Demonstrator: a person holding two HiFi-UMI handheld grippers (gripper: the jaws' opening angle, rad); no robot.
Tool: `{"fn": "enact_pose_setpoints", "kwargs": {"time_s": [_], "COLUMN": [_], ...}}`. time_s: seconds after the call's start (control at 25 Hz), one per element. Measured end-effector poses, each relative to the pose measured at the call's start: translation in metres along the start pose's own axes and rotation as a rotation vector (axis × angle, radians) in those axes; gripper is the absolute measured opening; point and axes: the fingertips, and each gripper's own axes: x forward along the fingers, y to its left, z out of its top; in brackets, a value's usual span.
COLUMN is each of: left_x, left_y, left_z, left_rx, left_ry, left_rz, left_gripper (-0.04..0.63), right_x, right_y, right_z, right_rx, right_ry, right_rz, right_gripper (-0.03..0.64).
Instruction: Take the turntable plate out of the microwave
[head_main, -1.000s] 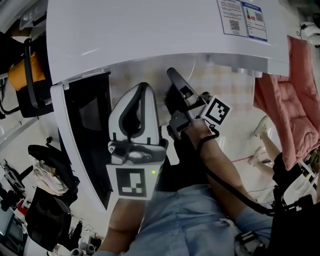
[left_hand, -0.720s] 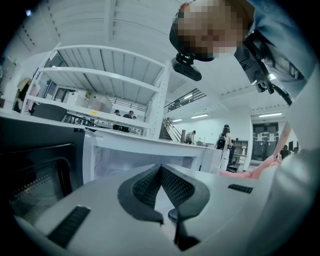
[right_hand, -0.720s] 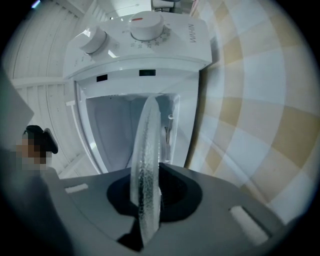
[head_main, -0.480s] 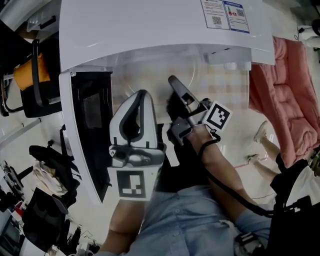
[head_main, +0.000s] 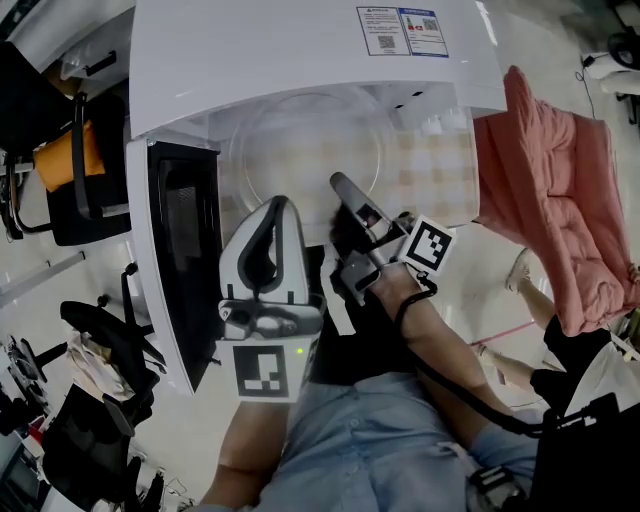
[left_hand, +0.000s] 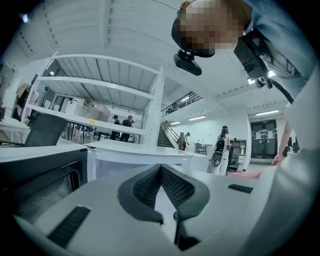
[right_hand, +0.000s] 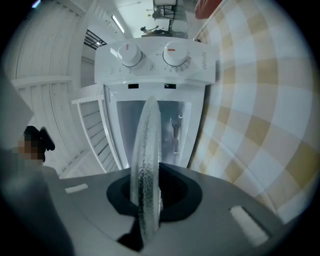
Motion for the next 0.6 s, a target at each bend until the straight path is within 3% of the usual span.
{"fn": "enact_pose_setpoints", "kwargs": {"time_s": [0.6], "left_x": [-0.025], "left_y": [-0.022], "left_z": [0.026], "left_rx": [0.039], "left_ry": [-0.03], "left_rz": [-0.012], "left_gripper": [0.008], "right_x": [-0.03], "right_y": [0.045], "right_z": [-0.018], "right_rx": [-0.001], "right_ry": [0.043], "right_rz": [0.042], "right_gripper": [0.026]}}
